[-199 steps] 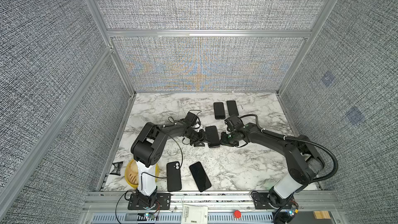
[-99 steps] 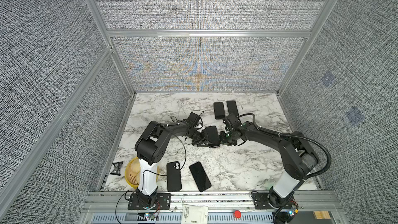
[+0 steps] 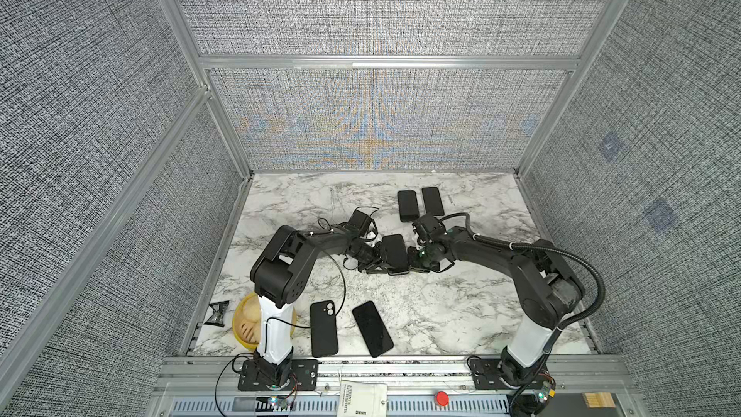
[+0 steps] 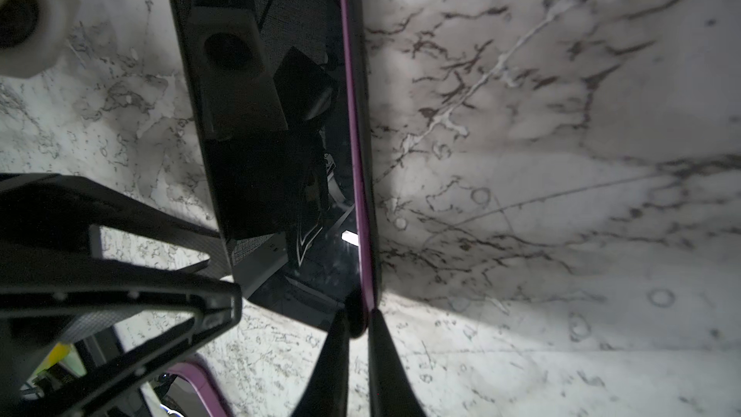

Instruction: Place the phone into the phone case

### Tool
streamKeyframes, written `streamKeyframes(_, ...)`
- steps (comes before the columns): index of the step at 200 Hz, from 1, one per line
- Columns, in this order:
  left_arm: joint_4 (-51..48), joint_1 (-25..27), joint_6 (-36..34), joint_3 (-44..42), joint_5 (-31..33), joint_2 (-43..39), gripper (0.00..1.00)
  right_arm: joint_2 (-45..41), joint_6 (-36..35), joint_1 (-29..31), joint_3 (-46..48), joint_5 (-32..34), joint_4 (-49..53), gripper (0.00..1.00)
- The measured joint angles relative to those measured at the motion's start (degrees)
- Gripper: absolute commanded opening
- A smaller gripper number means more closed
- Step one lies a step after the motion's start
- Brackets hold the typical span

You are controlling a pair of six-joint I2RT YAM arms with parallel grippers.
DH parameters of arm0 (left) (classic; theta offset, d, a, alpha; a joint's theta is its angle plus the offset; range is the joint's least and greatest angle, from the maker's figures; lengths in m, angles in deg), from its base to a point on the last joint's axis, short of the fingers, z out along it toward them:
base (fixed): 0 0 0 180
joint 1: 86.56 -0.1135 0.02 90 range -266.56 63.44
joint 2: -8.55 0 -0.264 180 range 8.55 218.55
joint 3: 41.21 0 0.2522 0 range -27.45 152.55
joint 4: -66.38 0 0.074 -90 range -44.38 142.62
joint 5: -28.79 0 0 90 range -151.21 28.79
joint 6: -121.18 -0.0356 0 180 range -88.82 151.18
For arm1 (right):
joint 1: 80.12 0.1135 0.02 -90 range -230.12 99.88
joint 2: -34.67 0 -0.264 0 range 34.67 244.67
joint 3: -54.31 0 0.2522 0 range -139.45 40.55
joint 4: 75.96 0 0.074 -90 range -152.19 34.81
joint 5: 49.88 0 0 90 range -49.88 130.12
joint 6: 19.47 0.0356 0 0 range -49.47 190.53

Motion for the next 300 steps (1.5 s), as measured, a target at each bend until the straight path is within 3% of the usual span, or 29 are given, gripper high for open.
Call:
streamKeyframes(267, 3.5, -0.1, 0.5, -1.7, -2.5, 0.8, 0.36, 0.9, 1.0, 0.5, 2.7, 1.0, -3.5, 0.07)
streamKeyframes(300, 1.9, 0.4, 0.2, -2.0, 0.5, -1.3, 0.45, -2.2, -0.5, 1.2, -0.5, 1.0, 1.2, 0.14)
